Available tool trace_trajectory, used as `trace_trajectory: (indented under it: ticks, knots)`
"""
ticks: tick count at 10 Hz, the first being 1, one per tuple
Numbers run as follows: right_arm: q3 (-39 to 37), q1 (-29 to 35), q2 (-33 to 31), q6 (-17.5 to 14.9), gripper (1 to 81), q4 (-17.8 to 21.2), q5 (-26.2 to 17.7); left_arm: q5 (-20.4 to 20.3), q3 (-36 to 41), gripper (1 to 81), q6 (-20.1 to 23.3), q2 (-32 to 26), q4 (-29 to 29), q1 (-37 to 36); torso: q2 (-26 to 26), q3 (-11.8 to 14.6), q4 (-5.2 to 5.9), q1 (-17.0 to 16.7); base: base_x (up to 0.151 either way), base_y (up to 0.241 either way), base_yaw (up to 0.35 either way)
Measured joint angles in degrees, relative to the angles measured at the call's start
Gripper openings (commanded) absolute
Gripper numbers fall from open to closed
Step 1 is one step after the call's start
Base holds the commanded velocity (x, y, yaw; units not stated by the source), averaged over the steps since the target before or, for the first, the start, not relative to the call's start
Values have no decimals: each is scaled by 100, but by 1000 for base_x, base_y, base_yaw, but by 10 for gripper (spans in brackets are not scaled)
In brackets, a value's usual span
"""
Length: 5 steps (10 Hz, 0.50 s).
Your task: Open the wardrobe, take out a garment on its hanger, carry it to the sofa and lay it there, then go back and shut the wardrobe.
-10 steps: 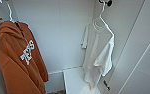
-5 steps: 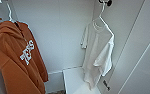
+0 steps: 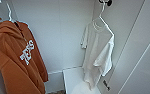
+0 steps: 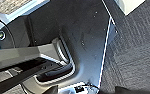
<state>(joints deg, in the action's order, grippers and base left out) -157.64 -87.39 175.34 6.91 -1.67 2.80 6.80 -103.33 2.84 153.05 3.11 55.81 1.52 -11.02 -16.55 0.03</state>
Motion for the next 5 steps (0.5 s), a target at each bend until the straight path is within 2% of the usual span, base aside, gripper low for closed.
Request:
trace_trajectory:
  ticks: [2, 5]
  knots:
    - [-20, 44, 0, -2, 811, 0, -2, 138, 369, 811, -4, -57, -238, -243, 0, 0, 0, -2, 0, 0, 0]
    - [-66, 43, -15, -2, 811, 2, -13, 215, 868, 811, -6, -256, -547, -1033, -2, -2, -2, 2, 0, 0, 0]
